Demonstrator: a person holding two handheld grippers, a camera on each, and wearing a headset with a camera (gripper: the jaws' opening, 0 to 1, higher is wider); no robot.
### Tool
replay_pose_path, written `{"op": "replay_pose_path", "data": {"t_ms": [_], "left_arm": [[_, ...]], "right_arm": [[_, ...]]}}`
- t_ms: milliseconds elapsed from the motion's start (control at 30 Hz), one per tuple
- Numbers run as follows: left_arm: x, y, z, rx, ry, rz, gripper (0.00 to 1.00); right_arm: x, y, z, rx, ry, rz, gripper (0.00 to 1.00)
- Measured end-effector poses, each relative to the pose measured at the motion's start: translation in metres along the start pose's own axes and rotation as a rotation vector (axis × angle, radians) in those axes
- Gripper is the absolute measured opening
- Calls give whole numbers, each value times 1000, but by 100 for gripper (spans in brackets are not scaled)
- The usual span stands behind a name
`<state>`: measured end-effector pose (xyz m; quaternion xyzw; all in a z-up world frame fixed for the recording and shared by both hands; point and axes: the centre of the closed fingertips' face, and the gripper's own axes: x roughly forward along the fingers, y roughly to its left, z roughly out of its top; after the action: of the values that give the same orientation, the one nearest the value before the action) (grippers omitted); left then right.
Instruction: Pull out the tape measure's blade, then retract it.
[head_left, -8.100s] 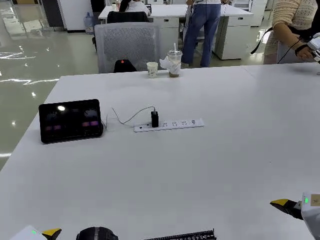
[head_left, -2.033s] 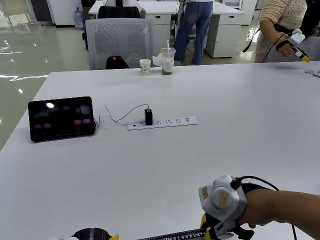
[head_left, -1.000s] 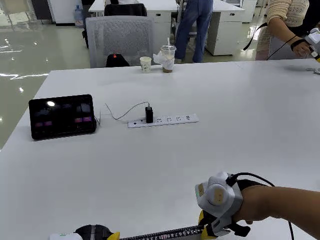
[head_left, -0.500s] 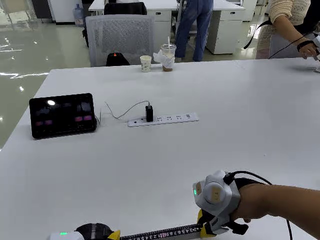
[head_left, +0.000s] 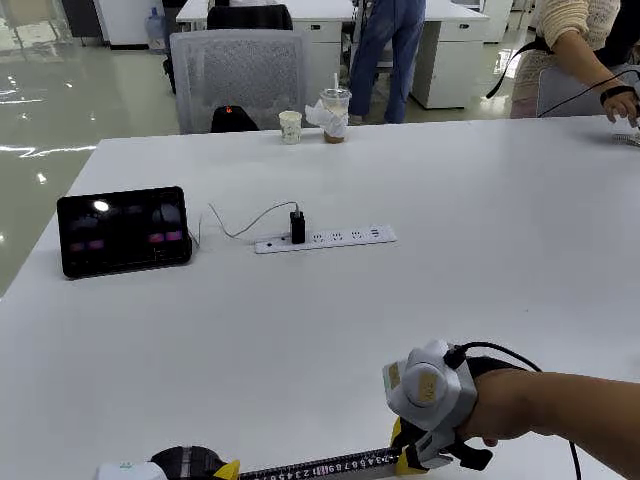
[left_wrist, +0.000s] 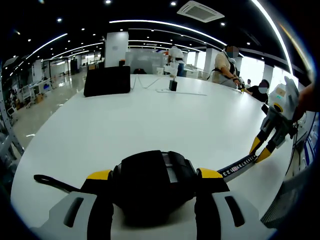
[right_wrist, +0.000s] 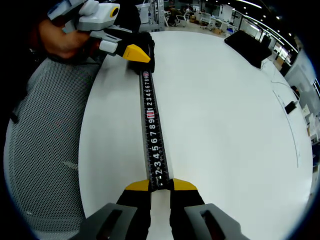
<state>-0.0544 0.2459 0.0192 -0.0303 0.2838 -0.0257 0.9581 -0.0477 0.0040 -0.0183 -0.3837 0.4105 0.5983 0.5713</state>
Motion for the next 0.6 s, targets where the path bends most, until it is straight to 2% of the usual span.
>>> {"op": "replay_pose_path", "data": {"t_ms": [600], "left_arm": [[0,0,-1,1,17,-11,61]], "right_arm": [[2,0,6,-16,4,-2,10]]}}
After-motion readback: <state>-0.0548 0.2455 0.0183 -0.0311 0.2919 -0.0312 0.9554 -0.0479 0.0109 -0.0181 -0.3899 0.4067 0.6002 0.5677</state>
